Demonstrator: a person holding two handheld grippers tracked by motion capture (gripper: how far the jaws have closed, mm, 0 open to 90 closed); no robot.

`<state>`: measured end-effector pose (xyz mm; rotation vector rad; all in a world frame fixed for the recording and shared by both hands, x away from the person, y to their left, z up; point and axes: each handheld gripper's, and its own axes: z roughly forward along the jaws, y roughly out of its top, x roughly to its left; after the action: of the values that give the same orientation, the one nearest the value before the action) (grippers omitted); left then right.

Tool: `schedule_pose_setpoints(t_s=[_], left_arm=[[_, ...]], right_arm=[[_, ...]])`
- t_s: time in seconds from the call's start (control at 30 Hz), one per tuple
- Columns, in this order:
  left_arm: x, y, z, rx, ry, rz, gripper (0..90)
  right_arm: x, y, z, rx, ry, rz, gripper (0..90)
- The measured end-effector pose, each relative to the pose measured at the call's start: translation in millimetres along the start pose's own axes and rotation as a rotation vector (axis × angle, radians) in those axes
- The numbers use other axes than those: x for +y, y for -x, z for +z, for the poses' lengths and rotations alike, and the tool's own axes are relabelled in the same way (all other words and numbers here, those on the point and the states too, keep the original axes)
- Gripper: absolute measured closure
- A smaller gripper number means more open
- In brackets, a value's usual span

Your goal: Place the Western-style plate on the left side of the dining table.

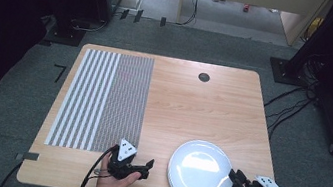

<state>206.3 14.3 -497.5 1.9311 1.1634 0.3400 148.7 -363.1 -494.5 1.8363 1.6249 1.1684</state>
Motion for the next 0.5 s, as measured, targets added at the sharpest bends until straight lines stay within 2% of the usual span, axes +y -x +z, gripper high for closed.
schedule_pose_setpoints(t_s=[0.07,0.3,0.5], left_arm=[[-0.3,1.6,0.4,-0.006,-0.002,0.001,15.1],[-1.7,9.7,2.8,-0.016,-0.012,0.012,15.7],[-2.4,14.0,4.0,-0.034,-0.015,0.008,15.9]], right_arm=[[-0.5,1.1,-1.7,0.008,0.005,0.033,72.6],[-1.7,-0.3,-0.5,0.028,-0.014,0.048,77.6],[-3.4,-2.5,2.6,0.083,-0.030,0.082,79.8]])
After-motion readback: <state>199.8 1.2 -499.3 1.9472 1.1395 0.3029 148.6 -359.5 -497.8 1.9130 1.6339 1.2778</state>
